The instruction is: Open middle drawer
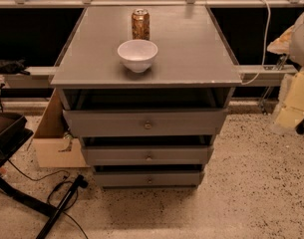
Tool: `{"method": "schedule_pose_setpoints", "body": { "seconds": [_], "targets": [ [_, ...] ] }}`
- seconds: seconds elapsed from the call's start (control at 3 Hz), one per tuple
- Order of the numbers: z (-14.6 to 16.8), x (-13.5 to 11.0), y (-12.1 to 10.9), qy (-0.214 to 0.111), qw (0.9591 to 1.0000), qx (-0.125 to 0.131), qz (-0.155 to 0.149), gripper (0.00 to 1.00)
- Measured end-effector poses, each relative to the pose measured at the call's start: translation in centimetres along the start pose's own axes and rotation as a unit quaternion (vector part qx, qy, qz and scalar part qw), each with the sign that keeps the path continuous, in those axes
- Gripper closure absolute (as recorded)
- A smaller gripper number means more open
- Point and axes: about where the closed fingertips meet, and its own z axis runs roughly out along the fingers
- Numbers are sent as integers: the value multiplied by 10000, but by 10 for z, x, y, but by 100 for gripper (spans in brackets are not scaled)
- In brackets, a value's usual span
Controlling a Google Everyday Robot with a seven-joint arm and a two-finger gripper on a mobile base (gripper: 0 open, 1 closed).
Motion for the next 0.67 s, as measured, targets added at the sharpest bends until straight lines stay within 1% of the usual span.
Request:
{"method": "schedule_pose_setpoints", "body": {
  "seconds": [0.33, 0.67],
  "targets": [
    [0, 0, 0, 0, 10000, 0, 0, 0],
    [19, 2, 2, 52, 10000, -37, 8, 0]
  ]
}}
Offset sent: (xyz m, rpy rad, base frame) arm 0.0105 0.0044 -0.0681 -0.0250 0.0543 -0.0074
